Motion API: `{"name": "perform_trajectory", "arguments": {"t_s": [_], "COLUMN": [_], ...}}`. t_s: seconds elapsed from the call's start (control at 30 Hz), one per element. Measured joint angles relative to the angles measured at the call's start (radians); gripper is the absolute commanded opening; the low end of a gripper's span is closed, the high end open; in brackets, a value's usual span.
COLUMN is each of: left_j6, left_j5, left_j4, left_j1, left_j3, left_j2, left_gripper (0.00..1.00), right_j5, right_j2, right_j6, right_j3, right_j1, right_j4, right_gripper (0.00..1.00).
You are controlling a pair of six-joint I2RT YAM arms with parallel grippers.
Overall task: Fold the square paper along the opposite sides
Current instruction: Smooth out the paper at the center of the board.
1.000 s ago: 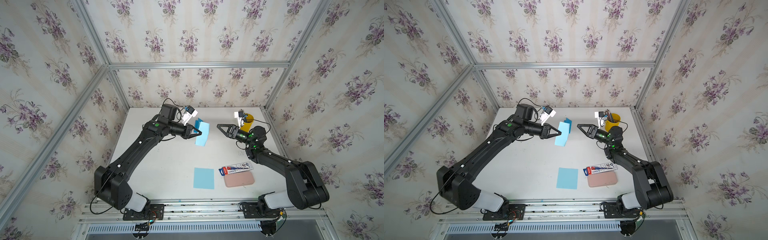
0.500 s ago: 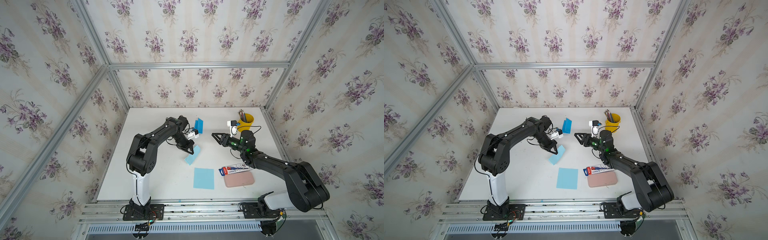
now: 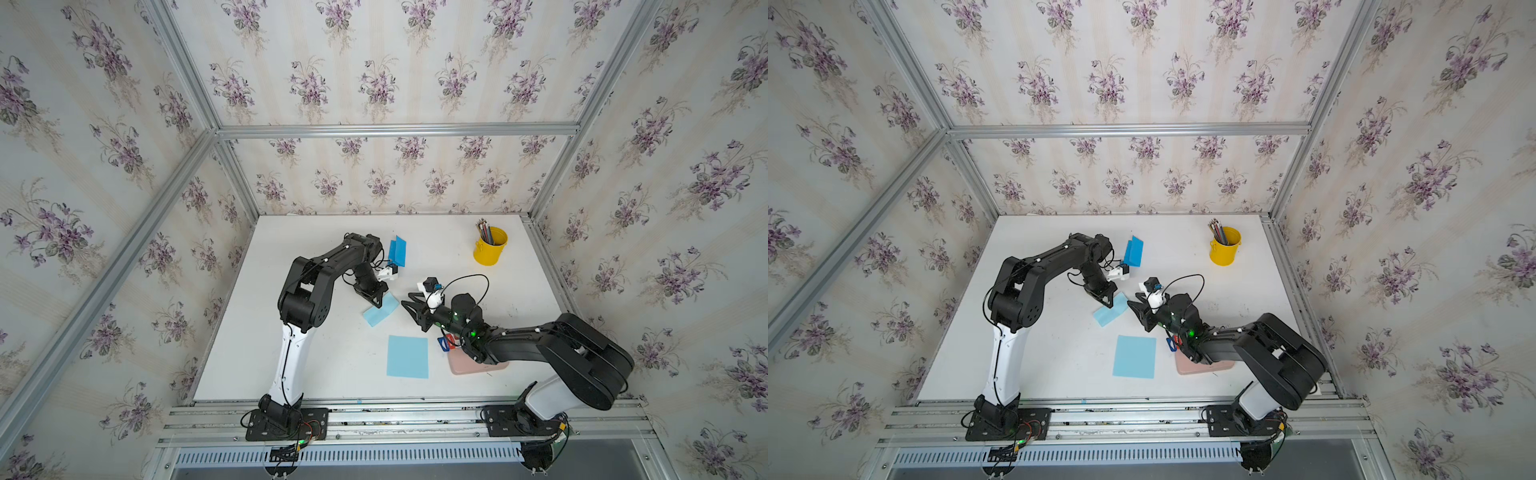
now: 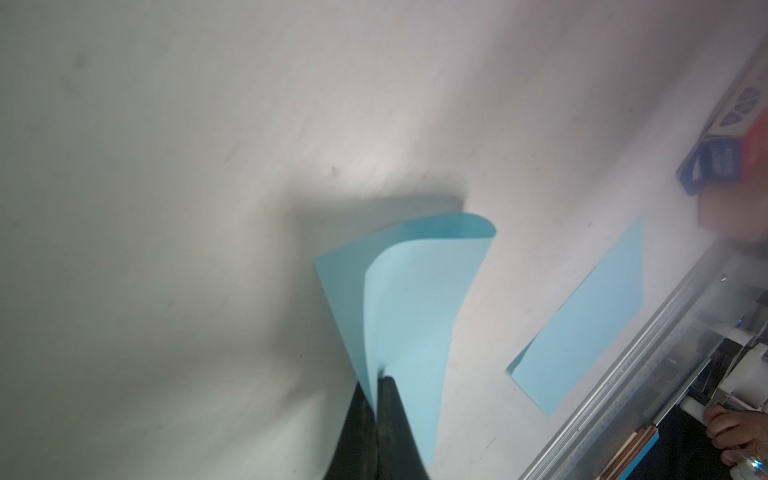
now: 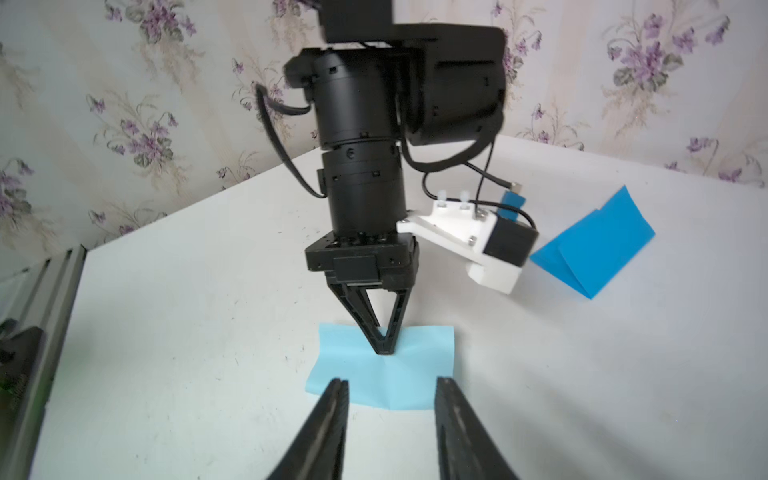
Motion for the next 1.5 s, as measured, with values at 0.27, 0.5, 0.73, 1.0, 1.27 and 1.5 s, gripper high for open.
{"name": "perform_trajectory", "arguments": {"t_s": [0.27, 0.5, 0.73, 1.0, 1.27, 1.5], "left_j6": [0.033, 0.040, 0.039, 0.016, -0.007, -0.021], "left_j5": [-0.040, -0.046, -0.035, -0.019, -0.009, -0.003], "left_j4": [0.000, 0.003, -0.006, -0.008, -0.008, -0.010], "left_j1": [0.018, 0.032, 0.032, 0.038, 0.042, 0.042], "left_j3": [0.032, 0.042, 0.056, 0.057, 0.054, 0.050], "left_j2": [0.020, 0.026, 0.035, 0.038, 0.038, 0.038], "left_gripper": [0.00, 0.00, 0.00, 0.00, 0.00, 0.00], "right_j5": [0.019, 0.020, 0.070, 0.116, 0.134, 0.146], "right_j2": [0.182, 0.303, 0.399, 0.465, 0.508, 0.517], "right_j6": [-0.125, -0.135, -0.126, -0.102, -0.095, -0.096], "right_j3": [0.120, 0.180, 0.244, 0.309, 0.344, 0.367], "right_j1": [0.041, 0.076, 0.085, 0.101, 0.109, 0.109], "right_j4": [0.043, 0.040, 0.012, -0.012, -0.046, -0.060], "right_gripper": [0.00, 0.00, 0.00, 0.00, 0.00, 0.00]}}
